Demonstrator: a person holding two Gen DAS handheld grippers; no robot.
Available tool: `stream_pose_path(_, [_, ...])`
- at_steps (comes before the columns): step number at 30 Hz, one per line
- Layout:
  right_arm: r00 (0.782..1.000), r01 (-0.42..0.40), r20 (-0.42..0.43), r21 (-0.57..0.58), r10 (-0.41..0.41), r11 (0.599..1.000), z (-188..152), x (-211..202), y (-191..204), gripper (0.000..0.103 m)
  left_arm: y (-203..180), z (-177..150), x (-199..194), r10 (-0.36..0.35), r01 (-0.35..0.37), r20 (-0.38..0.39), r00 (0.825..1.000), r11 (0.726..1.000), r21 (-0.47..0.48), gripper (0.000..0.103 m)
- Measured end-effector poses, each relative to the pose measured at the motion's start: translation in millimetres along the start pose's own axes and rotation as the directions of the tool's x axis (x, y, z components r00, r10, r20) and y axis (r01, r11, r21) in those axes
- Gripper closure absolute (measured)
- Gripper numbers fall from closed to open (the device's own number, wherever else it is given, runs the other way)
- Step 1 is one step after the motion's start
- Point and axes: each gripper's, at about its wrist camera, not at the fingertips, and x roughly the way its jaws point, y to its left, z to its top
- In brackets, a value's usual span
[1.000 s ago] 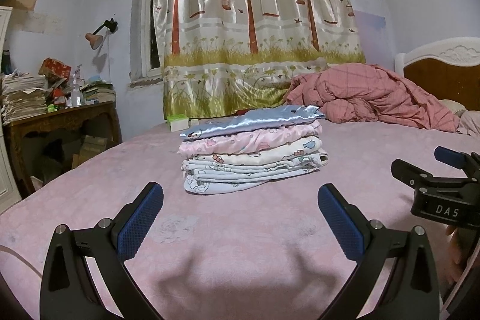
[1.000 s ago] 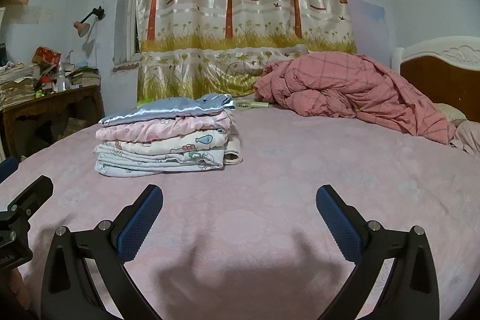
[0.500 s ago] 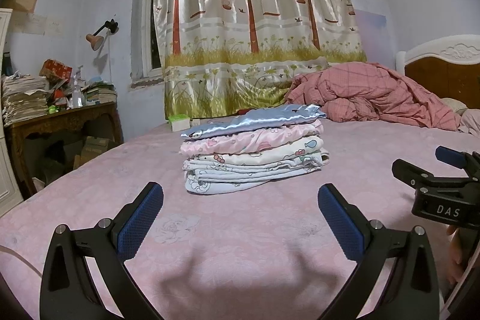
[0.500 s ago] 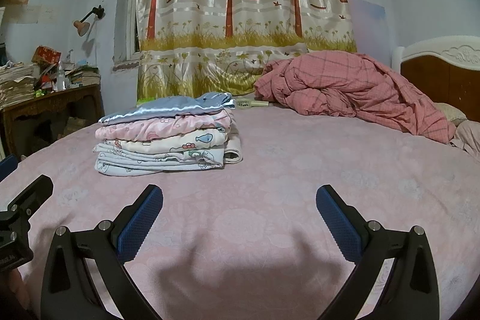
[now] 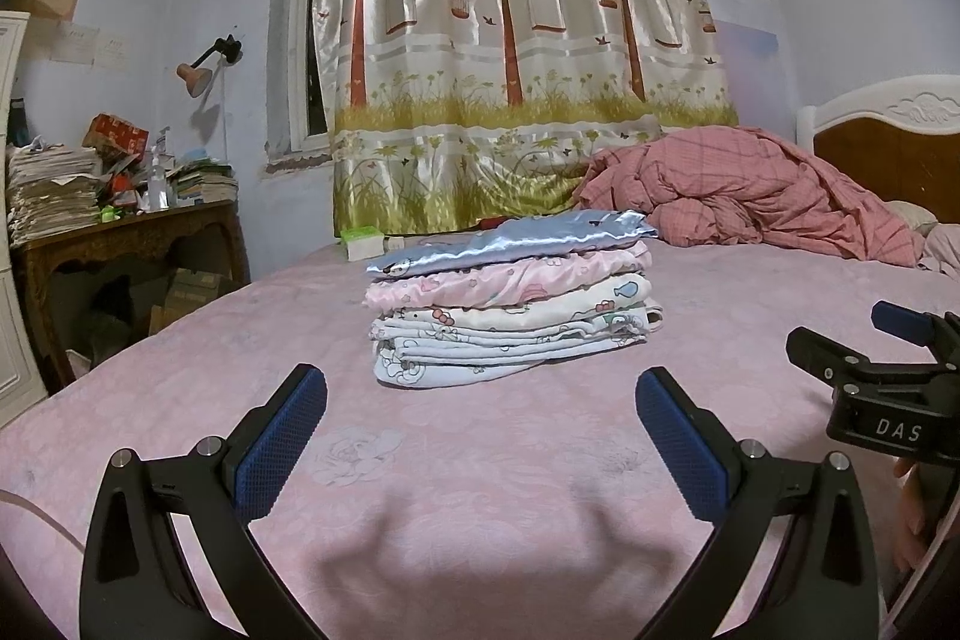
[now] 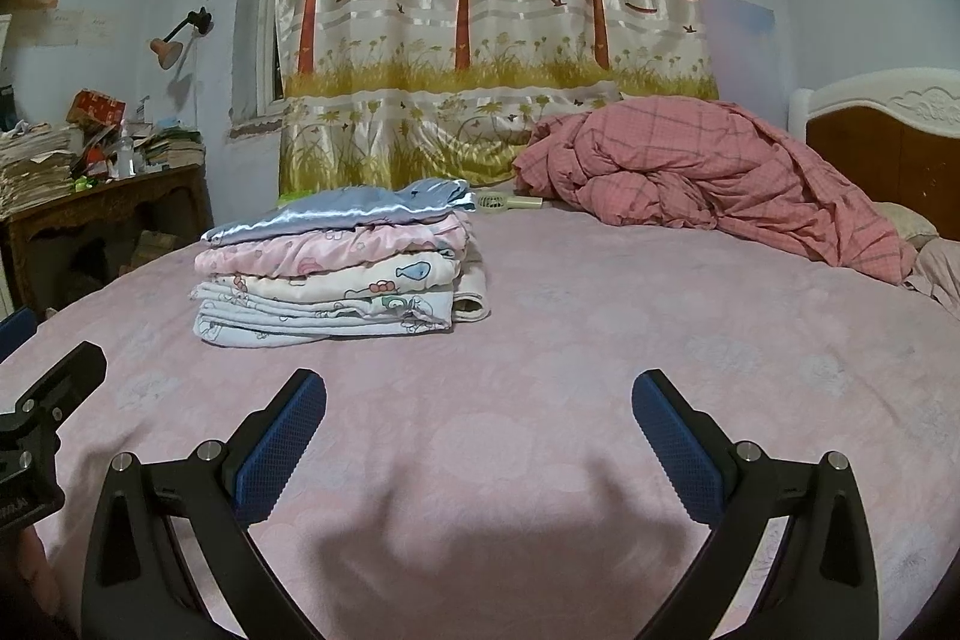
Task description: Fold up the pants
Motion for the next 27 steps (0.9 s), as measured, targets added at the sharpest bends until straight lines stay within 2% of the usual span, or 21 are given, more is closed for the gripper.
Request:
stream_pose_path(12, [1.000, -0.028, 0.006, -0.040, 0.028, 0.999, -8, -1, 10, 0.001, 2, -1, -2, 0.031, -0.031, -0.010, 0.999, 0.999, 0.022, 0.001])
stream_pose_path(19, [0.999, -0.046, -0.025, 0.032, 0.047, 0.998, -4, 6, -7, 0.001, 20, -2, 1, 0.044, -0.047, -0.037, 0.998, 0.996, -0.080, 0.001])
stream_pose_path(22, [0.998, -0.047, -0.027, 0.049, 0.049, 0.998, -3, 6, -11, 0.001, 27, -2, 2, 0.029, -0.034, -0.044, 0.999, 0.993, -0.117, 0.001])
stream_pose_path(25, [0.998, -0.051, -0.023, 0.030, 0.051, 0.998, -2, 5, -7, 0.001, 23, -1, -2, 0.032, -0.034, -0.024, 0.999, 0.994, -0.100, 0.001])
stream_pose_path(27, [0.998, -0.052, -0.021, 0.010, 0.052, 0.999, -2, 5, -4, 0.001, 13, 0, -3, 0.035, -0.036, -0.014, 0.999, 0.998, -0.056, 0.001])
